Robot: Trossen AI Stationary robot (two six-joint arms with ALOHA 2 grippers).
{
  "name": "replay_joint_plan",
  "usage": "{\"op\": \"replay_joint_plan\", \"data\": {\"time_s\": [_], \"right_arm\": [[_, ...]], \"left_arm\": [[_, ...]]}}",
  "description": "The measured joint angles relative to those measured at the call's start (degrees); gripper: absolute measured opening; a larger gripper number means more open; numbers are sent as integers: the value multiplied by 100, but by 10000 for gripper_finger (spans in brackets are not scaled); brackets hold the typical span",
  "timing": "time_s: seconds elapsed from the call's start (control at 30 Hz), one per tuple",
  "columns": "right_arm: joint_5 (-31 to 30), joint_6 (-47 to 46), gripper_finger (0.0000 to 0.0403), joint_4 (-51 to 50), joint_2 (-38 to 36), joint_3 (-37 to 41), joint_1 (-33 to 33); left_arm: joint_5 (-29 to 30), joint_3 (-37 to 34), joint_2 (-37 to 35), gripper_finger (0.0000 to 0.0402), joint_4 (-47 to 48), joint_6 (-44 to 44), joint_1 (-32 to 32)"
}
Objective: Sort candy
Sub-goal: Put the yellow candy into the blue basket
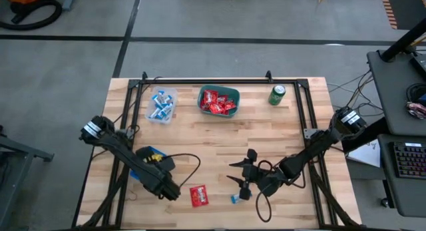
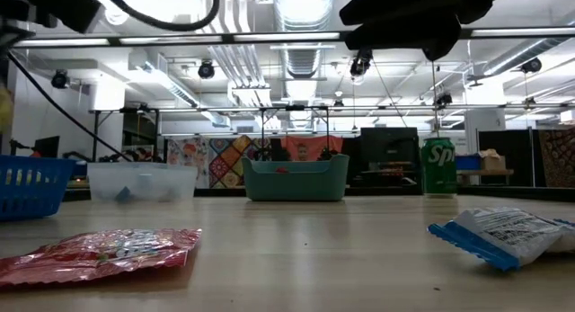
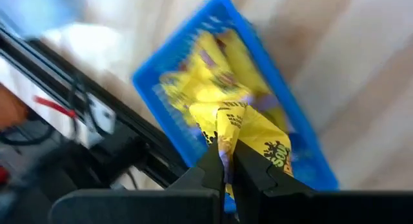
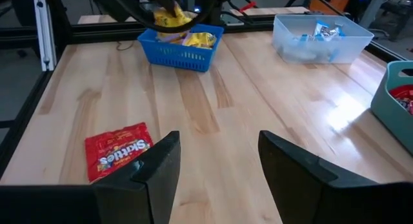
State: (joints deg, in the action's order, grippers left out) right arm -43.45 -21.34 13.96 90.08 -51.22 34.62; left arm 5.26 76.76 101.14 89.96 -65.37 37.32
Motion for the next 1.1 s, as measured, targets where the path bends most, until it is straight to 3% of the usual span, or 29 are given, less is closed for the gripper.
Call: {"op": "replay_joint_plan", "data": {"time_s": [0.1, 0.33, 0.57, 1.1], "right_arm": [[4, -61, 201, 0, 0, 0, -21], [15, -79, 201, -6, 0, 2, -43], [18, -78, 201, -17, 0, 2, -43], [44, -77, 201, -46, 0, 2, -54]], "left_arm": [[266, -320, -122, 0, 7, 82, -159], [170, -1053, -157, 0, -300, 85, -587], [168, -1139, -157, 4, -497, 101, -607], [336, -161, -168, 144, -18, 481, -570]]}}
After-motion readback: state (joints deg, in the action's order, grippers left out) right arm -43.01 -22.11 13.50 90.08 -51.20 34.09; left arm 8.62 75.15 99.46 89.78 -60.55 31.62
